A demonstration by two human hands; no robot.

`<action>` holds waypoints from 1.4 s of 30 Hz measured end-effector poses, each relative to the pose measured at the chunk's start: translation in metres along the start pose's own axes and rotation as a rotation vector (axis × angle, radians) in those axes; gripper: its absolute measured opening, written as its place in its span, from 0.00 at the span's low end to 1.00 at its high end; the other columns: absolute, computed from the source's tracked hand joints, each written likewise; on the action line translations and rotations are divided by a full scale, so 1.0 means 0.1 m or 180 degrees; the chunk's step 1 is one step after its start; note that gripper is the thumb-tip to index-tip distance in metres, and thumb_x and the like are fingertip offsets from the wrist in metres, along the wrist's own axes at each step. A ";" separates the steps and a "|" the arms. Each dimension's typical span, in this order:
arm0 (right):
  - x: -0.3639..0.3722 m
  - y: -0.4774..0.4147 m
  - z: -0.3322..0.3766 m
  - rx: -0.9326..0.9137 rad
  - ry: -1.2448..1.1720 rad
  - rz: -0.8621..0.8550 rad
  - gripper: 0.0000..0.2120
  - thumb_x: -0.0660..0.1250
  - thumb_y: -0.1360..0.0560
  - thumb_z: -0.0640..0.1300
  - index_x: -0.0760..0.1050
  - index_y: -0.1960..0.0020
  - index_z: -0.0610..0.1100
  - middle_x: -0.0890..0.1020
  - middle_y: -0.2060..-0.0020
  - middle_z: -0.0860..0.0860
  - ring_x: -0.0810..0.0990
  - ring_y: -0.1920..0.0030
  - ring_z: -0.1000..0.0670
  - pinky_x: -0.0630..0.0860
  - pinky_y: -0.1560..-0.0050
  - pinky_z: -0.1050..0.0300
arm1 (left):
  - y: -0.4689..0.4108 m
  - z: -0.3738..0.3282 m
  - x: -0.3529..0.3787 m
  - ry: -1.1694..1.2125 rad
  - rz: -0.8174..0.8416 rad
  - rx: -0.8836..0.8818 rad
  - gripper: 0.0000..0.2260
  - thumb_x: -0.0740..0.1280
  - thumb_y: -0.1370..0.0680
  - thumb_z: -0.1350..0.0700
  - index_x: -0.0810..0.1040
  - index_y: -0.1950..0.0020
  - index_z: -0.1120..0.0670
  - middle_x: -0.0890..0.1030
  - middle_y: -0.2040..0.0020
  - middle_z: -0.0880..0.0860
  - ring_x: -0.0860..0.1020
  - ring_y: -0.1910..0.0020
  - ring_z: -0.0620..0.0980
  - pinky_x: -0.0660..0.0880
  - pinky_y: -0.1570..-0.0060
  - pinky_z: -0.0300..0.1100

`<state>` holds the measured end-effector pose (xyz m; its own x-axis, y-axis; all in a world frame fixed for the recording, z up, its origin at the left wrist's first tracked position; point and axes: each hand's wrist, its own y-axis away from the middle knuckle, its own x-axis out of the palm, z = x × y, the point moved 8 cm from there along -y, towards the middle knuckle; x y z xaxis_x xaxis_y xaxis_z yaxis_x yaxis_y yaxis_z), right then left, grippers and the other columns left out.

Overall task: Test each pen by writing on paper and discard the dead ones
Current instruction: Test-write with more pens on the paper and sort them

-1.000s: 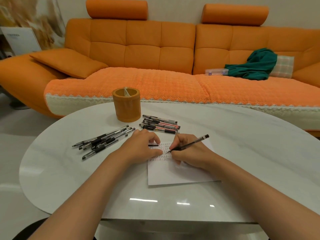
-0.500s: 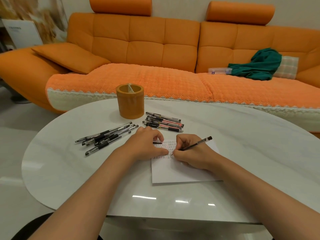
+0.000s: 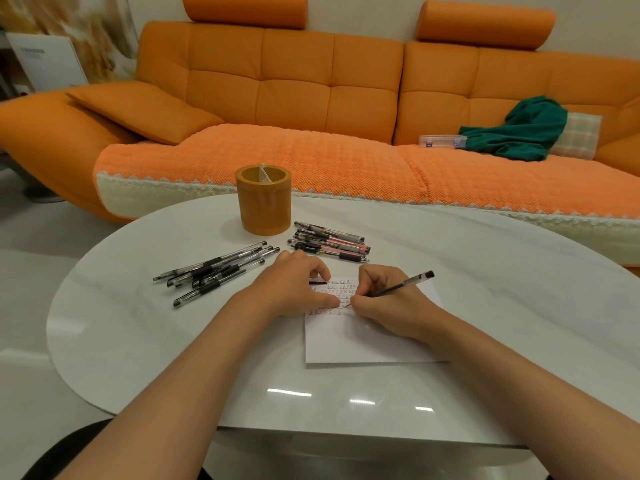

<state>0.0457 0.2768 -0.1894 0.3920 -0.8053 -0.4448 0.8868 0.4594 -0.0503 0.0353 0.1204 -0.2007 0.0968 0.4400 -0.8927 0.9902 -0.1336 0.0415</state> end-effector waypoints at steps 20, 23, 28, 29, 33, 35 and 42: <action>0.05 0.02 0.01 -0.0165 0.0163 0.0082 0.10 0.70 0.29 0.31 0.72 0.65 0.39 0.79 0.73 0.49 0.77 0.72 0.51 0.72 0.71 0.60 | 0.00 -0.01 0.00 -0.0007 0.0045 -0.0005 0.21 0.74 0.30 0.36 0.76 0.40 0.40 0.72 0.42 0.45 0.66 0.38 0.47 0.72 0.39 0.48; 0.06 0.02 0.00 -0.0166 0.0187 0.0166 0.10 0.70 0.29 0.32 0.72 0.65 0.39 0.79 0.73 0.49 0.77 0.72 0.51 0.72 0.70 0.59 | 0.00 -0.01 0.00 -0.0012 0.0052 -0.0010 0.21 0.74 0.30 0.36 0.76 0.40 0.40 0.73 0.41 0.45 0.66 0.37 0.47 0.72 0.38 0.48; 0.05 0.02 0.01 -0.0139 0.0135 0.0168 0.12 0.69 0.28 0.30 0.71 0.66 0.41 0.78 0.74 0.50 0.76 0.73 0.53 0.71 0.71 0.62 | -0.01 0.00 0.00 -0.0010 0.0033 -0.0021 0.21 0.74 0.30 0.36 0.76 0.40 0.40 0.72 0.43 0.45 0.66 0.38 0.47 0.72 0.39 0.48; 0.05 0.02 0.00 -0.0144 0.0130 0.0147 0.12 0.69 0.28 0.30 0.71 0.66 0.41 0.78 0.74 0.49 0.77 0.73 0.52 0.72 0.71 0.61 | -0.01 0.01 0.00 -0.0014 0.0030 -0.0019 0.21 0.74 0.30 0.36 0.76 0.40 0.40 0.72 0.43 0.45 0.66 0.38 0.47 0.72 0.39 0.47; 0.07 0.00 -0.02 -0.0160 0.0180 0.0164 0.09 0.69 0.29 0.31 0.71 0.64 0.35 0.78 0.72 0.44 0.77 0.72 0.51 0.72 0.70 0.58 | 0.00 0.01 0.01 -0.0027 0.0015 -0.0005 0.22 0.74 0.30 0.36 0.76 0.40 0.40 0.72 0.41 0.45 0.66 0.37 0.47 0.72 0.40 0.47; 0.06 0.00 -0.02 -0.0163 0.0170 0.0138 0.09 0.69 0.29 0.31 0.71 0.64 0.36 0.78 0.73 0.45 0.77 0.73 0.51 0.71 0.71 0.58 | 0.01 0.00 0.00 -0.0019 0.0004 -0.0005 0.22 0.74 0.30 0.36 0.76 0.40 0.40 0.72 0.41 0.45 0.66 0.37 0.47 0.72 0.40 0.47; 0.07 0.01 -0.01 -0.0181 0.0253 0.0181 0.09 0.70 0.28 0.32 0.72 0.63 0.35 0.79 0.71 0.46 0.77 0.71 0.53 0.72 0.70 0.60 | 0.00 0.00 0.00 -0.0013 0.0011 -0.0019 0.22 0.74 0.30 0.36 0.76 0.39 0.41 0.73 0.41 0.46 0.67 0.37 0.47 0.72 0.40 0.47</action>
<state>0.0492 0.2720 -0.1936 0.4186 -0.7461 -0.5178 0.8474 0.5259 -0.0727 0.0357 0.1204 -0.2008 0.0999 0.4358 -0.8945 0.9904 -0.1299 0.0473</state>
